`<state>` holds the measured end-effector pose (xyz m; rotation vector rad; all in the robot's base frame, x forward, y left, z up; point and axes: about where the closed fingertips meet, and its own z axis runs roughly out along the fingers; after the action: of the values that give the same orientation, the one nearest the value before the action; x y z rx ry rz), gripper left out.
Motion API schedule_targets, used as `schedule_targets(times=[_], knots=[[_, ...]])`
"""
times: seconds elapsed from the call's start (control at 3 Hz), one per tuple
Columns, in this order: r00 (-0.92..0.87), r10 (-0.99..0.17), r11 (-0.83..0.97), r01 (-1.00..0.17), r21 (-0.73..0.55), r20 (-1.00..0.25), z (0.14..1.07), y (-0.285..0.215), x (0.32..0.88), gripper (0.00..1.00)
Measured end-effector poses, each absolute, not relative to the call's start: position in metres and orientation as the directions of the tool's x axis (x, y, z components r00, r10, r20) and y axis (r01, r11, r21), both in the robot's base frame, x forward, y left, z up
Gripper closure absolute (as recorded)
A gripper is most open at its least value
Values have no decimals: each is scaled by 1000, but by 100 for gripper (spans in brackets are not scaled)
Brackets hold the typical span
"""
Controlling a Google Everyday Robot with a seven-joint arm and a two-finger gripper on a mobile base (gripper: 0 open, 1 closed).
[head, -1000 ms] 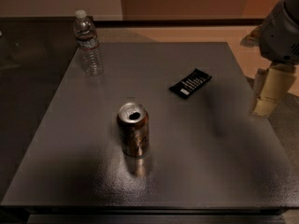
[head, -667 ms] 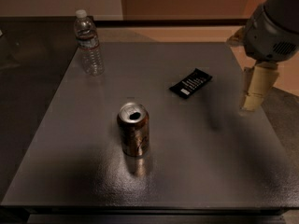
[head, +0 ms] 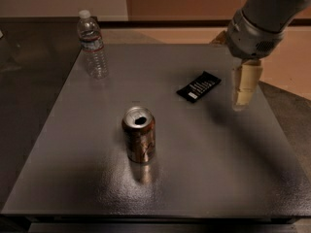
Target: Move rxbar chocolate near orange can
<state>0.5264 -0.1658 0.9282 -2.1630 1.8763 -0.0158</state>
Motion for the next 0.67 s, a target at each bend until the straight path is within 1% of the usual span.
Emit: schedule_targets(times=[0.67], knots=[[313, -935, -285, -944, -168, -170, 893, -144, 567, 0]])
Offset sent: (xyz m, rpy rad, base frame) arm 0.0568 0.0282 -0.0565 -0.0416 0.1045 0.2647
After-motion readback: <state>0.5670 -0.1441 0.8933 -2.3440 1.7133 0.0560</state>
